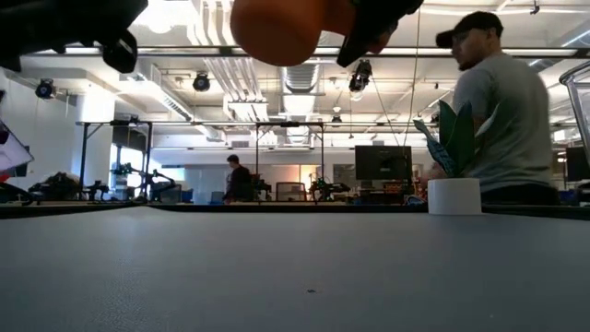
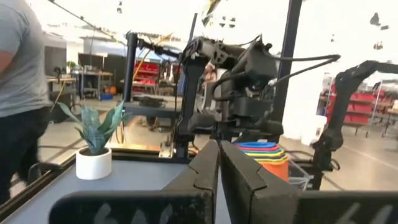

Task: Nest measuring cups in basket
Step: Put the nested measuring cups into the transparent bin

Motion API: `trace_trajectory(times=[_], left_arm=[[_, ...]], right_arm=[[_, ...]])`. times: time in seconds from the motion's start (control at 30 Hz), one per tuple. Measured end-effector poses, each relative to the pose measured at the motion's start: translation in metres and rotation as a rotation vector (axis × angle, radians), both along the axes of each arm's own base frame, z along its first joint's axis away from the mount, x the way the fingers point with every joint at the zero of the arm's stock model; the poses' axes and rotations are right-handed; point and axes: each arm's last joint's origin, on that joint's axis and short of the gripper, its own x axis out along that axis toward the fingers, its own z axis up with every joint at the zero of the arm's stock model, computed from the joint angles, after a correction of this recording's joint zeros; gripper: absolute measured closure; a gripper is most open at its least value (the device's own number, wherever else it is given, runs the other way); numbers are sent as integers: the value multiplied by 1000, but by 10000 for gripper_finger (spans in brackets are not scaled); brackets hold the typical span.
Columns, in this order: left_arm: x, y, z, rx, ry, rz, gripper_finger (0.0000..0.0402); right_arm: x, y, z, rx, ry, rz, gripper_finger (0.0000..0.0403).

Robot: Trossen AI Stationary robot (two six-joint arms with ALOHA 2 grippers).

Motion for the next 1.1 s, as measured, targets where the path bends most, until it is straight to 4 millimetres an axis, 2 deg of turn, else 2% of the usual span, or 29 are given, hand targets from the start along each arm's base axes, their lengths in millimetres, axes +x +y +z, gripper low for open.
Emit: trace_trajectory(times=[0.43, 0.8, 0.9, 1.1], left_arm=[[-26, -5, -7, -11, -39, 34, 402], [-24, -4, -12, -22, -20, 58, 402], [-21, -3, -21, -47, -8, 54, 402], [-10, -1, -50, -104, -14, 41, 402]], right_arm=[[-3, 10, -1, 22, 8, 23, 283], [-19, 24, 8, 36, -3, 56, 283], [-23, 26, 8, 42, -7, 60, 283], [-37, 30, 3, 63, 1, 53, 283]])
